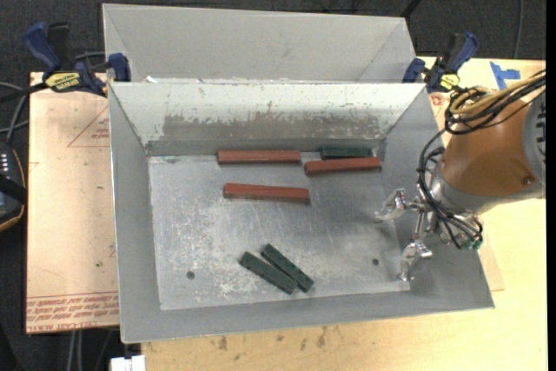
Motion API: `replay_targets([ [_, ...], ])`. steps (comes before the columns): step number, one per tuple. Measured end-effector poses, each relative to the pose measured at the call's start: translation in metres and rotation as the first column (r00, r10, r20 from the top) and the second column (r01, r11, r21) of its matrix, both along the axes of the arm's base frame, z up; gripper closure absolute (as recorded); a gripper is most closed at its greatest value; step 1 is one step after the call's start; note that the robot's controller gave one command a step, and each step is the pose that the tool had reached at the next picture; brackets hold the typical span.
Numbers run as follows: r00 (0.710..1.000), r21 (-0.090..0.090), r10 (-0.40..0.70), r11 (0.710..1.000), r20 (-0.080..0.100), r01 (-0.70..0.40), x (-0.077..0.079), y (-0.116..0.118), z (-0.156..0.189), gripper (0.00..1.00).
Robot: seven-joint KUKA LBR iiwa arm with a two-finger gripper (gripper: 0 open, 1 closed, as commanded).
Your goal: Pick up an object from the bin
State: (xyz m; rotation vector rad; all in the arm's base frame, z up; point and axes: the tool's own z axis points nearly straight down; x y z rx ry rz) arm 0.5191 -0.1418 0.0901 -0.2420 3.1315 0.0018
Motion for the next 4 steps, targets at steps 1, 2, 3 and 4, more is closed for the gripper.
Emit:
replay_targets([
  [1, 0.940, 0.000, 0.341, 0.940, 0.000, -0.341, 0.010, -0.005, 0.021, 0.00],
  [2, 0.926, -0.001, 0.378, 0.926, 0.002, -0.378, 0.012, -0.006, 0.028, 0.00],
  [3, 0.944, 0.000, 0.330, 0.944, 0.001, -0.330, 0.015, 0.027, 0.022, 0.00],
  [4, 0.923, -0.002, 0.386, 0.923, 0.004, -0.386, 0.043, 0.048, -0.001, 0.00],
])
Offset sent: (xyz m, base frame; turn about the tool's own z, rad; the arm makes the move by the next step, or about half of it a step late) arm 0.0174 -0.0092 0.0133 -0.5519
